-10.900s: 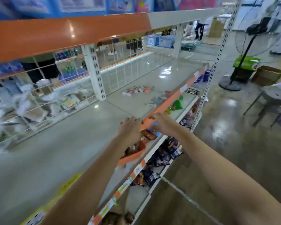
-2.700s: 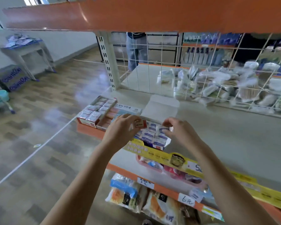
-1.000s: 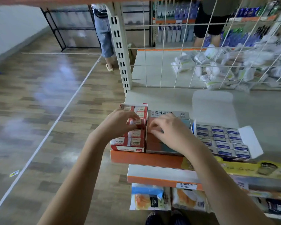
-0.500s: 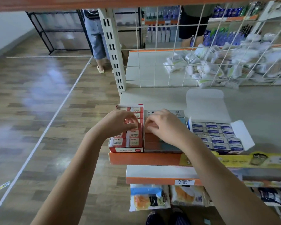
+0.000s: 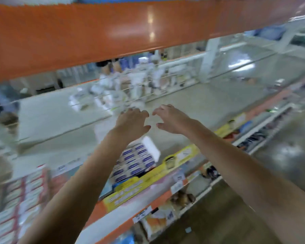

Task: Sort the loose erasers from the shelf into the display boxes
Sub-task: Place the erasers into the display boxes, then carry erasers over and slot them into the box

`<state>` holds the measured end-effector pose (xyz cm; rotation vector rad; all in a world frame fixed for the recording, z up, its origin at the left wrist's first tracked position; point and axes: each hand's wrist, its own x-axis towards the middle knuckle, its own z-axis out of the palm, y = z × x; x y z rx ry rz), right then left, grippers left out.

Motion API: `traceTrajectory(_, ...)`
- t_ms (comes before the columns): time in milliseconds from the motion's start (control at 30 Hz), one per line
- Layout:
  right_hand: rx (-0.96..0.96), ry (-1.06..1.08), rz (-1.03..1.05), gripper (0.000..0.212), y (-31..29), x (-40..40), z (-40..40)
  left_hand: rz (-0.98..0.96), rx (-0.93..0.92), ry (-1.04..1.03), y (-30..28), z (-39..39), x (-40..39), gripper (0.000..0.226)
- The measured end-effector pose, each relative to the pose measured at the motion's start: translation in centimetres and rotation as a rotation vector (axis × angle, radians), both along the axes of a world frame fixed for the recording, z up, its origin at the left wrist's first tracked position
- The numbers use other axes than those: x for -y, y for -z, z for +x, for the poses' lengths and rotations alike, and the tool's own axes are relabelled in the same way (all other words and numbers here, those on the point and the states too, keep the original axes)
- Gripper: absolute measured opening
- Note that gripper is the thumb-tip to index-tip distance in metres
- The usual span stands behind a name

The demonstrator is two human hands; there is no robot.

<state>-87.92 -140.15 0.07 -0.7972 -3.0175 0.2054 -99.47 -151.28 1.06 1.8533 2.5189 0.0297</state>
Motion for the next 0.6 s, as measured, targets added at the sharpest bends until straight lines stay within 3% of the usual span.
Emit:
traceTrajectory(200, 0.018, 0.276, -0.023, 0.055, 0.6, -12.1, 14.2, -0.111, -0.07, 0.199, 0.2, 12.3, -14.7, 0.061)
traceTrajectory(367, 0.028, 0.402, -0.066, 0.056, 2.0, -21.8, 25.3, -0.132, -0.025, 0.288, 2.2, 23.2, -26.4, 0.061)
traceTrajectory(600, 0.031, 0.477, -0.103, 0.058, 4.2, -33.6, 33.6, -0.089, 0.042, 0.322, 5.2, 30.9, -38.6, 0.05)
